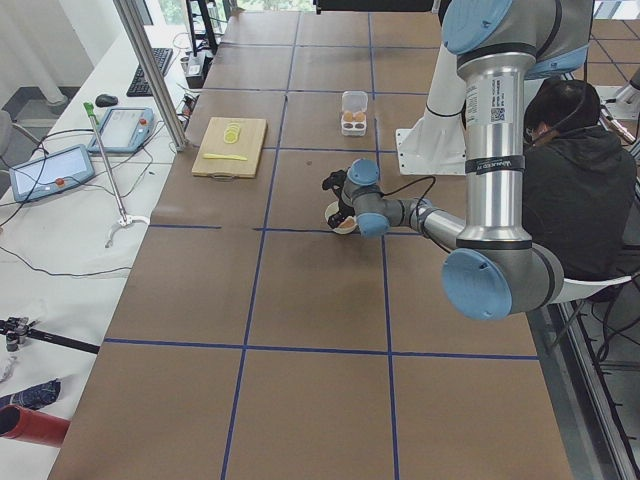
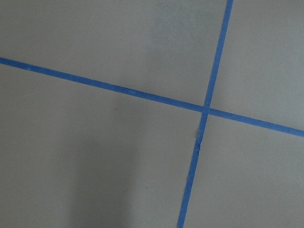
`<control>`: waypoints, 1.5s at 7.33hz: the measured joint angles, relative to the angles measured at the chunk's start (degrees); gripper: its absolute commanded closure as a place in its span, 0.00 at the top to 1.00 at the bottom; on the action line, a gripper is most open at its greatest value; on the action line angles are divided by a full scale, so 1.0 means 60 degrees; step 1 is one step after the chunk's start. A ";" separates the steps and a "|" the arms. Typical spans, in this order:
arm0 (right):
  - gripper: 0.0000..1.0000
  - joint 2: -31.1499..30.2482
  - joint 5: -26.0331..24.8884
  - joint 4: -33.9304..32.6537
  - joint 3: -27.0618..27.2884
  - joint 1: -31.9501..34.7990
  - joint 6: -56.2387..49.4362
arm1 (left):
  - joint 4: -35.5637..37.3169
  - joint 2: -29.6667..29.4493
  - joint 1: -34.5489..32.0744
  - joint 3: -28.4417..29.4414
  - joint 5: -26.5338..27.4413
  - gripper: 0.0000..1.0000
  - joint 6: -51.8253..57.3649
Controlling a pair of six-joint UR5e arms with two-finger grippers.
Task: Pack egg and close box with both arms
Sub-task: 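Close the left gripper around the brown egg inside the bowl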
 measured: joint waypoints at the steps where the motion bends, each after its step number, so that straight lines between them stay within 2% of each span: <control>1: 1.00 -0.0003 -0.0003 0.0009 0.0000 0.0000 0.0003 | 0.0000 -0.0003 0.0037 0.0040 0.0013 0.78 0.0005; 5: 1.00 -0.0005 -0.0007 0.0015 -0.0002 0.0010 0.0005 | 0.0003 -0.0015 0.0121 0.0058 0.0257 0.83 0.0108; 11: 1.00 -0.0040 -0.0007 0.0015 -0.0027 0.0015 -0.0013 | 0.0155 0.0000 0.0319 -0.0053 0.0402 0.83 0.0221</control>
